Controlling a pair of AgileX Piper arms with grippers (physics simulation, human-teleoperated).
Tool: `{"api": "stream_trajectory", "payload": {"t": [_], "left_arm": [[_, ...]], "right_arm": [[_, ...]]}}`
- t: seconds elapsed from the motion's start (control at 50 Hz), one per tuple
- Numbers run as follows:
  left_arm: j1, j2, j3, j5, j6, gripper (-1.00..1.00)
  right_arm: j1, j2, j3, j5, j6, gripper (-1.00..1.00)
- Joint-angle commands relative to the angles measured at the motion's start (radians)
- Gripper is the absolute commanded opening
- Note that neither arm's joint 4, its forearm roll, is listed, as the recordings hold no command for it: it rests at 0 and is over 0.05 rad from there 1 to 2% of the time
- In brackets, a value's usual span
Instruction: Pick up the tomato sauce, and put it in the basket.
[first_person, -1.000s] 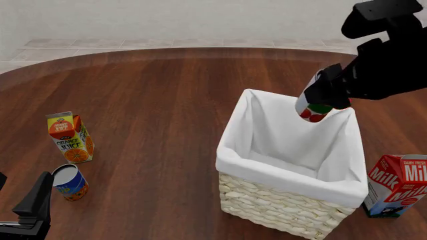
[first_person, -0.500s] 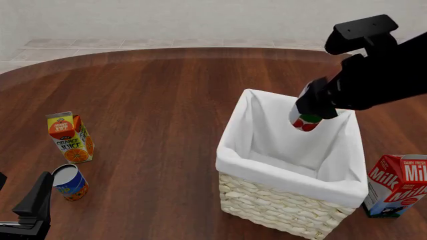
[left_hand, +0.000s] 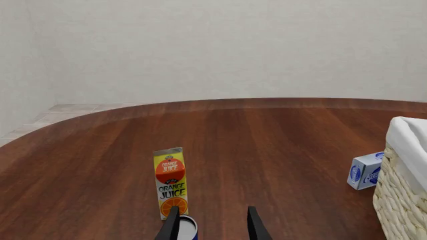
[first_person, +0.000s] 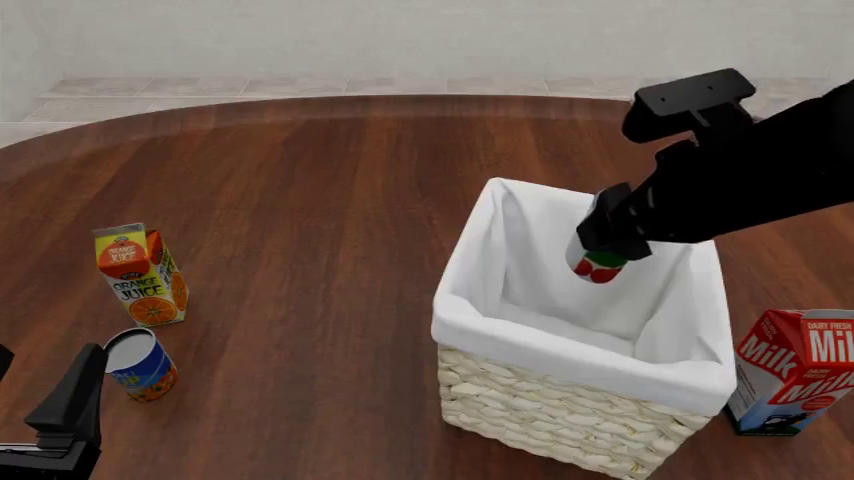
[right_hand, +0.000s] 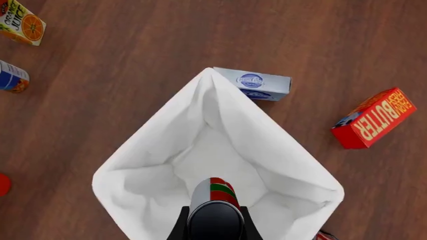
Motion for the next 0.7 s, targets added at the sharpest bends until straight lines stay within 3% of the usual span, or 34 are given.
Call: {"api": "stream_trajectory", "payload": {"t": [0.02, 0.7], "left_arm": [[0.0, 0.0, 0.0, 0.0, 0.0, 1.0], [0.0, 0.0, 0.0, 0.0, 0.0, 1.0]], "right_arm": [[0.0, 0.01, 0.032, -0.028, 0.02, -1.0], [0.005, 0.042, 0.108, -0.083, 0.034, -1.0]]}}
